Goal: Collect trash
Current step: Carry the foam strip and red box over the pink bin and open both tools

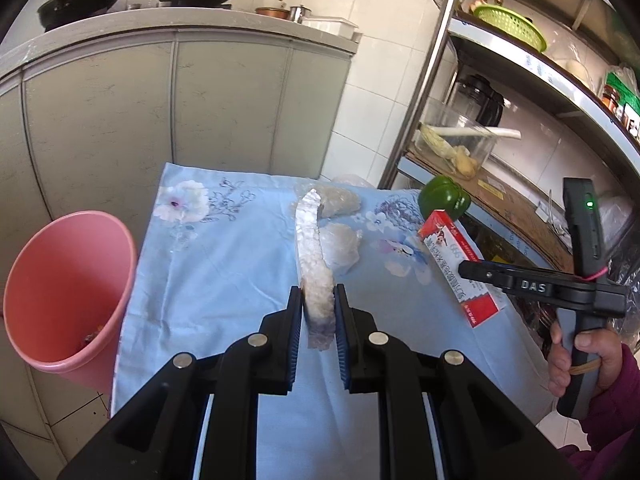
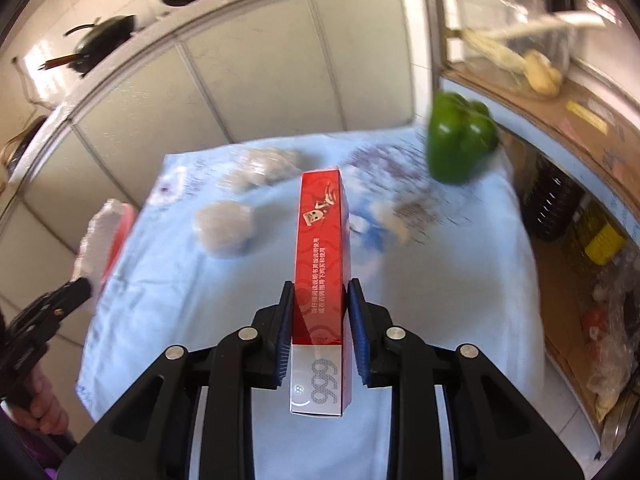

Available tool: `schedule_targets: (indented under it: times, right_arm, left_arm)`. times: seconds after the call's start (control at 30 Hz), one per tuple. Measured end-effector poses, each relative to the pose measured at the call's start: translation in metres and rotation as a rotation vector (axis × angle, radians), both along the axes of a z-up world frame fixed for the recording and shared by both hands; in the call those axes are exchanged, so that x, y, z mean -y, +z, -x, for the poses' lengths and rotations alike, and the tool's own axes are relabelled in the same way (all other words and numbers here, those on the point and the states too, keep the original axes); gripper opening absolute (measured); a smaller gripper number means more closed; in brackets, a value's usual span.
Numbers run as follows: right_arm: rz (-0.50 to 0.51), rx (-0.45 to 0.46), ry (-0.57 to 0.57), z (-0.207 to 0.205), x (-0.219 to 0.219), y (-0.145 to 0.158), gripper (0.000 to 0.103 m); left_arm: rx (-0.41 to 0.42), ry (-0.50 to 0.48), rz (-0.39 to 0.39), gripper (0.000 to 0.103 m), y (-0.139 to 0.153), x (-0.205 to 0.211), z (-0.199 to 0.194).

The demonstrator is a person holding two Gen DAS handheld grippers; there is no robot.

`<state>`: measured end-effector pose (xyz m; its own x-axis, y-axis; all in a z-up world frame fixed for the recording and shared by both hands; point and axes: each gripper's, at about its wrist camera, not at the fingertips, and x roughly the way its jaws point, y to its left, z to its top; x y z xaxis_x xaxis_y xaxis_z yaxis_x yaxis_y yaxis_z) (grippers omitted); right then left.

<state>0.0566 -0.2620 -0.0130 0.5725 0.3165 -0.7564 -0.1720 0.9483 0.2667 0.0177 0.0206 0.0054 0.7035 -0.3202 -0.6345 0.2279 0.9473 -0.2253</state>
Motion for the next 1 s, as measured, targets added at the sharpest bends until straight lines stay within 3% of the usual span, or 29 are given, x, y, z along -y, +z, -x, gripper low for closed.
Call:
schedule_targets:
  times: [0.23, 0.57, 0.77, 1.0]
  right_arm:
    - [-0.064, 0.049, 0.183, -0.005, -0.066, 0.026, 0.027]
    - [-0.093, 0.046, 0.488, -0.031, -0.199, 0.049, 0.027]
    - [-0.129, -0.010, 0.576, -0.054, -0.264, 0.047, 0.027]
    - [-0.160, -0.102, 0.598, -0.073, -0.321, 0.022, 0.027]
  left_arm:
    - [0.048, 0.108, -0.013, 0.015, 0.010, -0.032, 0.010]
    - [0.065, 0.323, -0.024, 0.015, 0.012, -0.099, 0.025]
    - [0.038, 0.465, -0.059, 0.015, 0.001, -0.141, 0.022]
    - [-0.046, 0.557, -0.035, 0.015, -0.027, -0.179, 0.008]
